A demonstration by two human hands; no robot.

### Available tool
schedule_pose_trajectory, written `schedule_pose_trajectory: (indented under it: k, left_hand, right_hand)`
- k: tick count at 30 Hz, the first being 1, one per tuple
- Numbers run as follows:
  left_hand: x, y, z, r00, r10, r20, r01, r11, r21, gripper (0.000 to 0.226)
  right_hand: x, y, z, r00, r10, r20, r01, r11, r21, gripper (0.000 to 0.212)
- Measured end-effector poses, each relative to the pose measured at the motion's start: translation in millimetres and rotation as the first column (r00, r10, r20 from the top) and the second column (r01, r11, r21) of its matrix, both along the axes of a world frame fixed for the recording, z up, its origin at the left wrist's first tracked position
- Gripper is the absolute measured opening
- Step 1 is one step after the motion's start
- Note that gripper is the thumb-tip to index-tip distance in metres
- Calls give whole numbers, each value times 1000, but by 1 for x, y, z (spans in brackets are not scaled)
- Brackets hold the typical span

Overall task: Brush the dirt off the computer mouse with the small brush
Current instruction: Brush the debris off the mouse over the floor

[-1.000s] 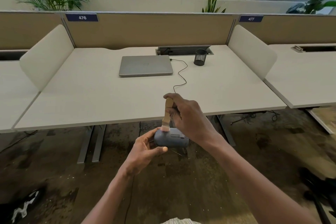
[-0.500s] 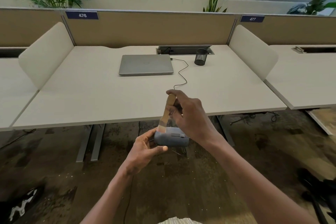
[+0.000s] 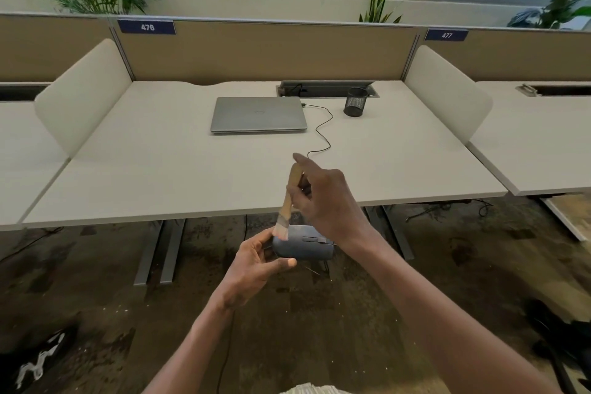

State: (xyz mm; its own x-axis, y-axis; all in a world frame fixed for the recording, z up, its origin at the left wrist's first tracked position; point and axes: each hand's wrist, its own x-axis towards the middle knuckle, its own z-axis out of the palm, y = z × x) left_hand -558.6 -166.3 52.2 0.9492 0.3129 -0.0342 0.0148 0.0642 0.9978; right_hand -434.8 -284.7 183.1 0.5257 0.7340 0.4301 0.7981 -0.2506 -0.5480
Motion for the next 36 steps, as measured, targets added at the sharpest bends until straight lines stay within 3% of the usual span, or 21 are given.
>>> schedule_pose_trajectory:
  k: [4,10,17,23,30,36]
  left_hand:
    - [1,-1,5,999,27,-19,-26,997,72,35]
    - [-1,-4,5,1000,8,22,-8,1000,26,55]
    - [-4,-7,-3,1000,11,-20,-12,999,-42,71]
    - [-4,-4,2,1000,-3,-1,3,1000,-28,69]
    - [-11,-8,2,1000,23,5,-23,997,-78,72]
    - [-13,-5,5,999,36,3,-35,998,-53,67]
  right_hand:
    - [-10,11,-9,997,58,42,-56,997,-57,58]
    - [4,10,-7,996,-67,-64,63,996,-66,59]
    - [13,0,-2,978,-209,-8,208,976,-68,51]
    - [2,2,-2,995,-94,-40,95,995,15,57]
    - [7,-8,-4,991,-126,-50,128,991,41,56]
    - [-2,-21,-8,993,104,-61,-101,994,50,50]
